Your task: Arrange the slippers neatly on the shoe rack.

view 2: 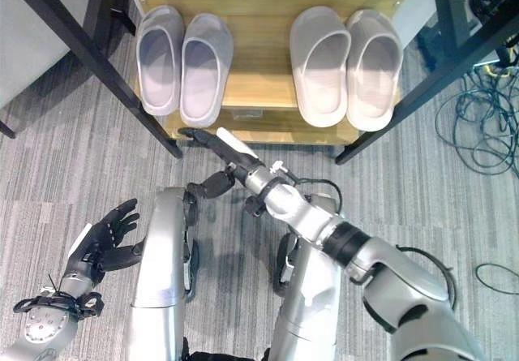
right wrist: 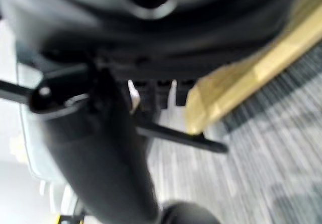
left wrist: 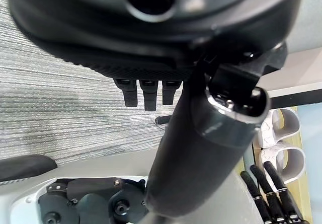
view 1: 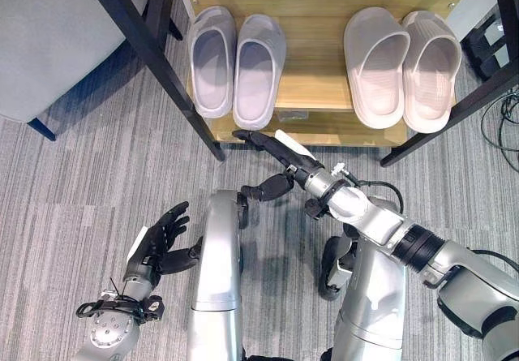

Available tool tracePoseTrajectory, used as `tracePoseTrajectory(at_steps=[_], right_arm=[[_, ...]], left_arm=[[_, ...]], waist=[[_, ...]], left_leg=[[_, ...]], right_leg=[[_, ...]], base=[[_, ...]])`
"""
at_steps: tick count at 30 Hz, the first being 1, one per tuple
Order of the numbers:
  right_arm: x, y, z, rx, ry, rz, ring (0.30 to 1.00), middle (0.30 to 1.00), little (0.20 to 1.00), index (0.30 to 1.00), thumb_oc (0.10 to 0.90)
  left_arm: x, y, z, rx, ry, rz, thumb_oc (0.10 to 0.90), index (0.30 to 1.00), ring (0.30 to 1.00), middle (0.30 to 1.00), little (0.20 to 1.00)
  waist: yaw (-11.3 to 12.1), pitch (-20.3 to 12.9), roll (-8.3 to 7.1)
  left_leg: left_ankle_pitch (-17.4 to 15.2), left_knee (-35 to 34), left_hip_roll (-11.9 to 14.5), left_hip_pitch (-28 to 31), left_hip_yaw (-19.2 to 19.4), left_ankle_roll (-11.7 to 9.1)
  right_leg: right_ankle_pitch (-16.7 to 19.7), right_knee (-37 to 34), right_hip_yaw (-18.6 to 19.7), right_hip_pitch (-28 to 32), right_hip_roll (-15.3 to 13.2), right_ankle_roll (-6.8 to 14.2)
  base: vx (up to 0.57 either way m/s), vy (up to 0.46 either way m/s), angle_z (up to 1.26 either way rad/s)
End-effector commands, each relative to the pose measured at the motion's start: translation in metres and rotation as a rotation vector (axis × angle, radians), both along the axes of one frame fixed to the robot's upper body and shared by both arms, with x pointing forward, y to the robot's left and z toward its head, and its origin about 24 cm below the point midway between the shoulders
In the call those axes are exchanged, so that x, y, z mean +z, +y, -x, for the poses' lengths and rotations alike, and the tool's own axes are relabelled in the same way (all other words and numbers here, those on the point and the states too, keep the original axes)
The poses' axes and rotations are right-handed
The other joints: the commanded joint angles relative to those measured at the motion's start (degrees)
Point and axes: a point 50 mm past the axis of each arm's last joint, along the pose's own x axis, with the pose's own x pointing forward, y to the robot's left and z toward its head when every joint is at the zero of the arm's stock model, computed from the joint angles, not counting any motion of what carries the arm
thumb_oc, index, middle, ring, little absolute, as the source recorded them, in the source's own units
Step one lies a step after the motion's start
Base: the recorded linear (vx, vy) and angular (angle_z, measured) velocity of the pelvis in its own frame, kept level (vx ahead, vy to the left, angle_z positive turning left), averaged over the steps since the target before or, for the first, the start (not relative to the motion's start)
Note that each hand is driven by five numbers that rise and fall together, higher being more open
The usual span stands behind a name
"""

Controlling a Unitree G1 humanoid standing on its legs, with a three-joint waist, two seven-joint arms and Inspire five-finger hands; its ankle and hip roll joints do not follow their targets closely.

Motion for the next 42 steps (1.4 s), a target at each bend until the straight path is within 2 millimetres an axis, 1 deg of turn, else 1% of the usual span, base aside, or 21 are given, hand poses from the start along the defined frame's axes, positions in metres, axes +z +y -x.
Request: tracePoseTrajectory(at_steps=[1, 15, 23, 42], right_arm=[[0.065, 0.021, 0.002, 0.078, -0.259, -0.125, 0.900, 0.900, 0.900, 0.900, 0.800], [0.072, 0.017, -0.007, -0.027, -0.333, -0.167, 0.900, 0.900, 0.900, 0.900, 0.800], [0.076, 0.017, -0.012, -0.080, -0.380, -0.150, 0.900, 0.900, 0.900, 0.900, 0.800], [0.082, 0.021, -0.022, -0.160, -0.429, -0.140, 0.900, 0.900, 0.900, 0.900, 0.800]], left_arm=[[0.017, -0.026, -0.005, -0.080, -0.135, 0.098, 0.800, 0.900, 0.900, 0.900, 0.900], [0.014, -0.027, -0.003, -0.064, -0.124, 0.111, 0.800, 0.900, 0.900, 0.900, 0.900], [0.013, -0.027, -0.002, -0.059, -0.121, 0.112, 0.800, 0.900, 0.900, 0.900, 0.900], [0.013, -0.029, -0.004, -0.067, -0.124, 0.107, 0.800, 0.900, 0.900, 0.900, 0.900]], waist=[[2.89, -2.45, 2.35], [2.86, -2.45, 2.37], [3.10, -2.45, 2.69], [3.43, -2.45, 3.04]], left_leg=[[10.24, -13.07, -4.54, -6.59, 0.17, 0.92], [10.23, -13.00, -4.59, -6.59, 0.75, 0.92], [10.16, -13.00, -4.76, -6.59, 0.66, 1.00], [10.27, -12.99, -5.02, -6.59, 0.66, 0.92]], right_leg=[[-1.76, -1.86, 1.15, 0.81, -2.64, -4.40], [-1.81, -1.59, 1.51, 0.81, -2.32, -4.47], [-1.80, -1.45, 1.53, 0.81, -2.25, -4.53], [-1.78, -1.29, 1.61, 0.81, -1.94, -4.67]], base=[[0.00, 0.000, 0.00], [0.00, 0.000, 0.00], [0.00, 0.000, 0.00], [0.00, 0.000, 0.00]])
